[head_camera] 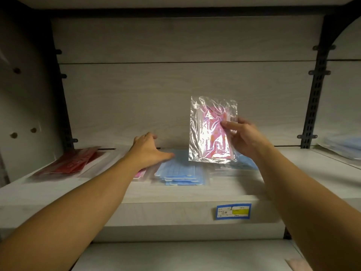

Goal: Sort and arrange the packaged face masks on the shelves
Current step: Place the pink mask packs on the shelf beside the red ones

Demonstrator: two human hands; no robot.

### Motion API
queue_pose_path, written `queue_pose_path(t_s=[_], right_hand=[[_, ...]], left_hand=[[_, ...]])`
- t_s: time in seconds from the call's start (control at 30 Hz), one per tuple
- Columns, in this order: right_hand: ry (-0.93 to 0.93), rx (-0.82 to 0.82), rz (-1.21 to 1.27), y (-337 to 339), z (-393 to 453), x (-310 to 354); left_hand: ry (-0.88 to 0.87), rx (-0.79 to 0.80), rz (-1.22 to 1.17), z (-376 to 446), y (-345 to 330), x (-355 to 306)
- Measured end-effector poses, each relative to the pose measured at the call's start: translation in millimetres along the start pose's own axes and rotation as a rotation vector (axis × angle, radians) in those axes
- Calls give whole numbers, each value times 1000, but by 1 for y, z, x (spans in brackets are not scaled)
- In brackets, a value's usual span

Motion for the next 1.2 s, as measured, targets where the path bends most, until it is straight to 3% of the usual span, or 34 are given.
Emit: queue_pose_path(t_s=[0.37, 0.6, 0.8, 1.1, 1.2], right_hand=[[-35, 4, -4, -2, 1, -7], [-68, -11, 1, -32, -3, -26], [-45, -19, -70, -81, -16, -42], [-115, -26, -344, -155, -24, -108], [-45, -27, -642, -165, -22, -123]], left_hand=[[-131, -46, 34, 4, 11, -8], [-266, -212, 103, 11, 69, -4], [-244, -193, 237, 2, 111, 39], [-168, -291, 337, -11, 141, 86], [-194, -297, 377, -12, 137, 85]])
Point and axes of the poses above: each hand's wrist, its own z-axis towards the middle knuckle, its own y-axis out of the back of the hand, x = y × z, the point moved 10 cm from there along z, towards the middle knuckle, and after that the axes turned 11 degrees about -x, right-handed, at the moved point
